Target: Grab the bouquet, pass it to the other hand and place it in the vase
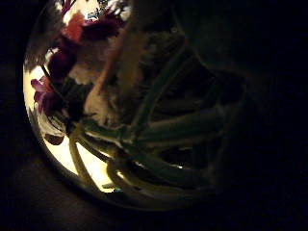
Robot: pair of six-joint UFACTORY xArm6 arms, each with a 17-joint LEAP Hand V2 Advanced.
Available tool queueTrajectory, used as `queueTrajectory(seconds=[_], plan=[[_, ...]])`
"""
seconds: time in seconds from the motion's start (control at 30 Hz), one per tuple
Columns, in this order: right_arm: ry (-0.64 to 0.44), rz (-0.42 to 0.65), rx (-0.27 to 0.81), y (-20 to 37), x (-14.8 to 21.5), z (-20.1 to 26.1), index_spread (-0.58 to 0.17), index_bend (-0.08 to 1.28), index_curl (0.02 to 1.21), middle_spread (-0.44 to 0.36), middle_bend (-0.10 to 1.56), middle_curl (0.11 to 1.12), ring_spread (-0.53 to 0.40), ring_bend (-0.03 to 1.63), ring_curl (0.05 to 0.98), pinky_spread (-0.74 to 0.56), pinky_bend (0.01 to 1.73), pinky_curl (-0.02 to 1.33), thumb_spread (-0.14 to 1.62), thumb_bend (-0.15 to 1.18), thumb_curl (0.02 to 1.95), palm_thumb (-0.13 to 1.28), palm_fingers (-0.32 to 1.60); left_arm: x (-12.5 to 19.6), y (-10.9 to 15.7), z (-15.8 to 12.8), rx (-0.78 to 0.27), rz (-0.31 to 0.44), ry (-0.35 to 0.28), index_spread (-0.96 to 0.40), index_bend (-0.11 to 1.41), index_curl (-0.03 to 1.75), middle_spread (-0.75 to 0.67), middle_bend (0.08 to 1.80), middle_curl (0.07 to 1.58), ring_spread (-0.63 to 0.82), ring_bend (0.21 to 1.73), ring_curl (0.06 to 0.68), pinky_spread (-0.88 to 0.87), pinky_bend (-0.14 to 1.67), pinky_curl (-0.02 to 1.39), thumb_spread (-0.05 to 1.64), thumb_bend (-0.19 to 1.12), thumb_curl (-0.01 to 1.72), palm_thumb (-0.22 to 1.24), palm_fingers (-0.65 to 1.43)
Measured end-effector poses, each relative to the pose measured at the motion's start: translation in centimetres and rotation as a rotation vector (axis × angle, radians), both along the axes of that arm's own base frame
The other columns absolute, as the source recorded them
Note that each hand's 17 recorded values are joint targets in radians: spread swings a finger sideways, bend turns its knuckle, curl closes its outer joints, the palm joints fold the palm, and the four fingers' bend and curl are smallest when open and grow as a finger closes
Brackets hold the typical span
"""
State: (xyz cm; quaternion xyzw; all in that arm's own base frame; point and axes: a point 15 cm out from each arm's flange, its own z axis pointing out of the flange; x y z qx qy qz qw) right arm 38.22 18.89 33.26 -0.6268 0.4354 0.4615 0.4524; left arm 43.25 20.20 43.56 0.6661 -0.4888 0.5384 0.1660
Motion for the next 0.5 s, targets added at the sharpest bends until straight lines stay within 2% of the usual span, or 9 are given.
queueTrajectory(seconds=[0.13, 0.2, 0.5], plan=[[-0.005, 0.002, 0.000, 0.1, 0.0, 0.2, -0.306, 0.18, 0.31, 0.110, 0.17, 0.26, 0.173, 0.27, 0.272, 0.33, 0.30, 0.33, 0.96, -0.02, 0.50, 0.85, 0.00, -1.1, -0.6, -1.9, 0.040, -0.079, 0.130, 0.15, 0.12, 0.18, 0.57, 0.15, 0.23, 0.64, 0.46, 0.195, 0.62, 0.29, 0.31, 0.78, -0.04, 0.34, 0.30, -0.17], [-0.005, 0.002, 0.000, 0.1, -0.1, 0.2, -0.306, 0.18, 0.31, 0.110, 0.17, 0.26, 0.173, 0.27, 0.272, 0.33, 0.30, 0.33, 0.96, -0.02, 0.50, 0.85, 0.00, -1.4, -1.1, -2.5, 0.048, -0.107, 0.175, 0.14, 0.12, 0.18, 0.58, 0.15, 0.21, 0.65, 0.45, 0.191, 0.63, 0.28, 0.30, 0.78, -0.04, 0.34, 0.29, -0.17], [-0.008, 0.008, 0.004, 0.0, -0.7, 0.4, -0.294, 0.18, 0.32, 0.110, 0.17, 0.25, 0.173, 0.27, 0.272, 0.33, 0.29, 0.33, 0.96, -0.02, 0.50, 0.85, 0.01, -3.4, 1.4, -5.7, 0.239, -0.100, 0.383, 0.12, 0.13, 0.17, 0.60, 0.15, 0.15, 0.69, 0.40, 0.185, 0.66, 0.24, 0.30, 0.78, -0.04, 0.33, 0.29, -0.15]])
